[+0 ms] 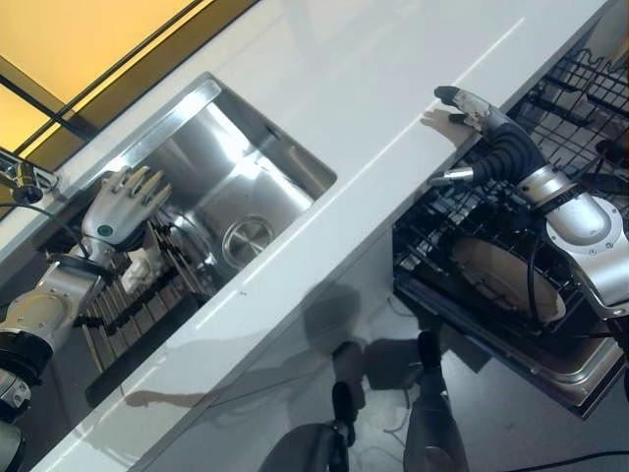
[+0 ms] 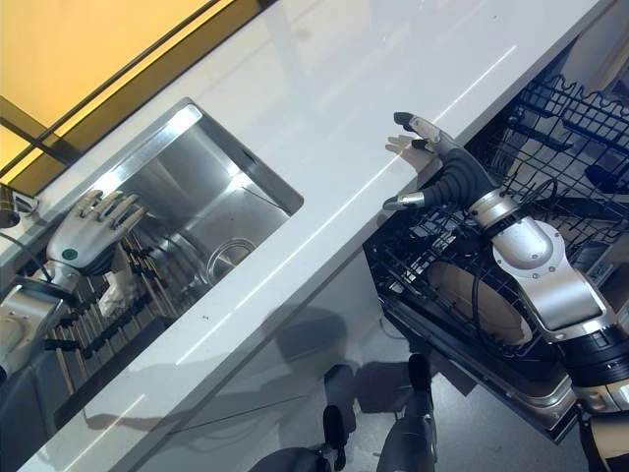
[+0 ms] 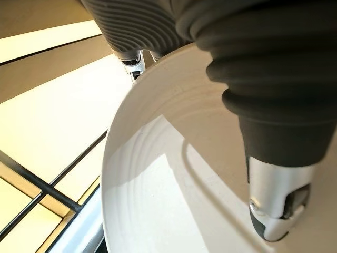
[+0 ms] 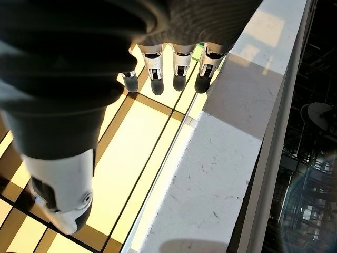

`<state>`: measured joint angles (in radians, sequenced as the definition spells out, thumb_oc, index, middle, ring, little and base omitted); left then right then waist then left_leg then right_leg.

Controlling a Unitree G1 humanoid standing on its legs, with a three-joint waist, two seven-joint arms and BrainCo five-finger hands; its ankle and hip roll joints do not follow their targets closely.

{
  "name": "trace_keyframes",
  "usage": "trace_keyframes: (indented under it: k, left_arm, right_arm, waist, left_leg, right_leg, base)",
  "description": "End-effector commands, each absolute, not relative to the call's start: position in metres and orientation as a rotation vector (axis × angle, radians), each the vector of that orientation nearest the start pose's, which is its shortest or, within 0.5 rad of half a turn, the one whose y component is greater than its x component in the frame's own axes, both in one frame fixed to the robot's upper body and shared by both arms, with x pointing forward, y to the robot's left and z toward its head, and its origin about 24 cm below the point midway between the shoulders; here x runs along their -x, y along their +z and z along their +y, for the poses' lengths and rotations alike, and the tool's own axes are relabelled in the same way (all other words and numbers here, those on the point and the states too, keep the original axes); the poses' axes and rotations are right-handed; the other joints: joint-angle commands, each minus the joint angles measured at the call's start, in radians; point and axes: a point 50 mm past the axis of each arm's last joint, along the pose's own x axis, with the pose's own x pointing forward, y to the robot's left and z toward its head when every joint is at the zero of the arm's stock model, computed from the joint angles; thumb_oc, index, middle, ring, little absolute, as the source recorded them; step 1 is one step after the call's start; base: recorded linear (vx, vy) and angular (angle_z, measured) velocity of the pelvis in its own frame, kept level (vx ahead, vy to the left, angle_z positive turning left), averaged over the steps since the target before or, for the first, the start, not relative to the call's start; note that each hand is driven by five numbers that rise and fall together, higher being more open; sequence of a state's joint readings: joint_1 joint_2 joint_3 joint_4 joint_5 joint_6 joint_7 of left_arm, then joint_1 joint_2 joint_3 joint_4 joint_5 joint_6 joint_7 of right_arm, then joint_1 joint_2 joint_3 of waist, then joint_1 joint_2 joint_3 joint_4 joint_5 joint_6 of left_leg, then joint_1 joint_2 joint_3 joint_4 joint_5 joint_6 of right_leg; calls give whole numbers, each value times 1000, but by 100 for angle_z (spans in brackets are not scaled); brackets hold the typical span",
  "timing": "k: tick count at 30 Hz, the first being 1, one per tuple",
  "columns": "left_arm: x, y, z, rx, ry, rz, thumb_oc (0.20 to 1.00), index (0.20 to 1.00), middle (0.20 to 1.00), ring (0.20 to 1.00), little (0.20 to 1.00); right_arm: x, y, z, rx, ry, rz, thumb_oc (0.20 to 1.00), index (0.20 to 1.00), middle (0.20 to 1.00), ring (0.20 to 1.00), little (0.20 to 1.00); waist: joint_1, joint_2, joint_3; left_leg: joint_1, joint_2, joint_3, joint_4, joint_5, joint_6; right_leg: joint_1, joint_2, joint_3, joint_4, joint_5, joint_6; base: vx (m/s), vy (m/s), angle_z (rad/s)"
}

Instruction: Pick up plates and place into dishwasher.

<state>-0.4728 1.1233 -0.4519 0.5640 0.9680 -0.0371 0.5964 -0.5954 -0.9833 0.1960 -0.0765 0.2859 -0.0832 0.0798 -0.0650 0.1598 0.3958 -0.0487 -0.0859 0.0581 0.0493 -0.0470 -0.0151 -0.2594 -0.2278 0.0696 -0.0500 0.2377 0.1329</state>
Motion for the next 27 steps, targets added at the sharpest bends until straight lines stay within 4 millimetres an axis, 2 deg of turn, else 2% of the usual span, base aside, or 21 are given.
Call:
trace_keyframes:
  k: [1, 2, 3, 15, 27]
  left_arm:
    - [-275, 132, 387, -2222, 228, -42, 586, 586, 586, 586, 586]
    - [-275, 131, 387, -2221, 228, -43, 464, 464, 464, 464, 464]
    - [-275, 132, 386, -2211, 234, -53, 200, 200, 200, 200, 200]
    - [-271, 139, 386, -2116, 304, -83, 200, 200, 200, 200, 200]
    - [-264, 159, 391, -2042, 468, -159, 200, 200, 200, 200, 200]
  right_arm:
    - [-295, 278, -219, 790, 237, -610, 1000, 1000, 1000, 1000, 1000]
    - [-295, 278, -219, 790, 238, -610, 1000, 1000, 1000, 1000, 1000]
    - [-294, 278, -218, 791, 246, -612, 1000, 1000, 1000, 1000, 1000]
    - [-290, 279, -216, 775, 255, -619, 1000, 1000, 1000, 1000, 1000]
    - [-285, 269, -219, 730, 273, -603, 1000, 1000, 1000, 1000, 1000]
  waist:
    - [9, 18, 11]
    - [9, 19, 11]
    - [10, 20, 13]
    - [26, 12, 1]
    - [39, 0, -58]
  left_leg:
    - [-120, 34, -56, 51, 26, -34]
    - [-120, 35, -56, 52, 26, -35]
    - [-121, 36, -57, 53, 26, -36]
    - [-106, 46, -69, 34, 35, -35]
    - [-47, 55, -73, 3, 30, -36]
  right_leg:
    - [-66, -91, -1, 211, -140, 62]
    - [-65, -91, -2, 212, -141, 62]
    - [-66, -91, -3, 215, -143, 62]
    - [-53, -86, -22, 221, -156, 63]
    - [17, -87, -57, 202, -179, 66]
  base:
    - [0, 0, 0]
    - [-31, 11, 0]
    - [-37, 9, 1]
    - [-4, 0, 0]
    - [19, -34, -1]
